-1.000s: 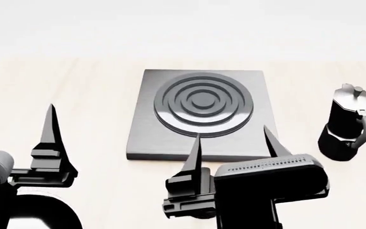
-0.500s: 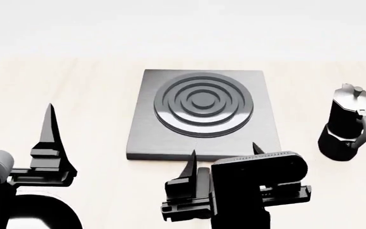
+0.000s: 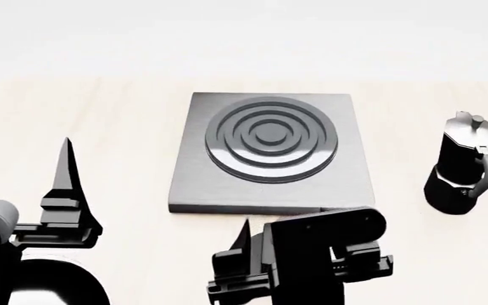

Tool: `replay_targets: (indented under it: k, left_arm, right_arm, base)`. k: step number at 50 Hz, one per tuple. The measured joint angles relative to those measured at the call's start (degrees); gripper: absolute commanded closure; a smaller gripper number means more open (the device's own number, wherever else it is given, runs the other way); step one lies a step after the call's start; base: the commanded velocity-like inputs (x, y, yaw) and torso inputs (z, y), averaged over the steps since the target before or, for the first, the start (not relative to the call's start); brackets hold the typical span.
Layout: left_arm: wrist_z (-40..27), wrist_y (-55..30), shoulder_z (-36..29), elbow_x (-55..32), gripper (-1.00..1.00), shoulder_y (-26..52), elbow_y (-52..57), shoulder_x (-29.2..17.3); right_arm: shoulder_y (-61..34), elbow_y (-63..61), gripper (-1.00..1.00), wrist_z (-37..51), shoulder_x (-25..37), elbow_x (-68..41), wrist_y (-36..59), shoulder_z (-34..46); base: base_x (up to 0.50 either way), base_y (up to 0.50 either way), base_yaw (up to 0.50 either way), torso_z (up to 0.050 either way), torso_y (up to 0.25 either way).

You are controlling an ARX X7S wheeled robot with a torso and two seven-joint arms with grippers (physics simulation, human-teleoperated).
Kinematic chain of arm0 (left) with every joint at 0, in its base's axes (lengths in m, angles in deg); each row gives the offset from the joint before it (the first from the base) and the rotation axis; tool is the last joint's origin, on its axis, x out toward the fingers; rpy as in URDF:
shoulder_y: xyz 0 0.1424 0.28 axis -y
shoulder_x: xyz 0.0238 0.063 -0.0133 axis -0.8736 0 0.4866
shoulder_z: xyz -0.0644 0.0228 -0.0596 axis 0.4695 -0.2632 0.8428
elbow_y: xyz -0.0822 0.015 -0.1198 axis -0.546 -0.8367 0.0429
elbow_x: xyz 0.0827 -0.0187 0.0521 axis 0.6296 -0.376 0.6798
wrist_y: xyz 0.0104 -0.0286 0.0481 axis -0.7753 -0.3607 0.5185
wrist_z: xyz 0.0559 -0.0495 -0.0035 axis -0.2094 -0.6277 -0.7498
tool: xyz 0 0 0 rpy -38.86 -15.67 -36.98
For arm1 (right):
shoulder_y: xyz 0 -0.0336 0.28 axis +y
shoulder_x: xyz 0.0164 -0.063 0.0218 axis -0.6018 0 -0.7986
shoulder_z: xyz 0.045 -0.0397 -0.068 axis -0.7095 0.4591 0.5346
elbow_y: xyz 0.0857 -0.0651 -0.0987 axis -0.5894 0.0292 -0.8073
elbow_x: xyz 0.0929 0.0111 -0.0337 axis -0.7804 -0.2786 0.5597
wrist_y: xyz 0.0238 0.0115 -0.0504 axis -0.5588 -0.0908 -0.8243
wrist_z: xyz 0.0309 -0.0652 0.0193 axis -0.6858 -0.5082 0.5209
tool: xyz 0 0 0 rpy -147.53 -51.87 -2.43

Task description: Turn on the stove.

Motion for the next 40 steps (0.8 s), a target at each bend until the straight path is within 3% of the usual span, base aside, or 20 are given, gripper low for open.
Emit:
replay_targets:
  k: [40]
  left_arm:
    - [-0.8,0.4,-0.6,-0.7,-1.00,0.2,-0.2,-0.6]
  right_arm:
    - [-1.9,7.2,-1.00,0.8,-1.6,-3.9,4.4,-1.1]
  base:
    - [0.00,0.00,0.00,0.000,0.000]
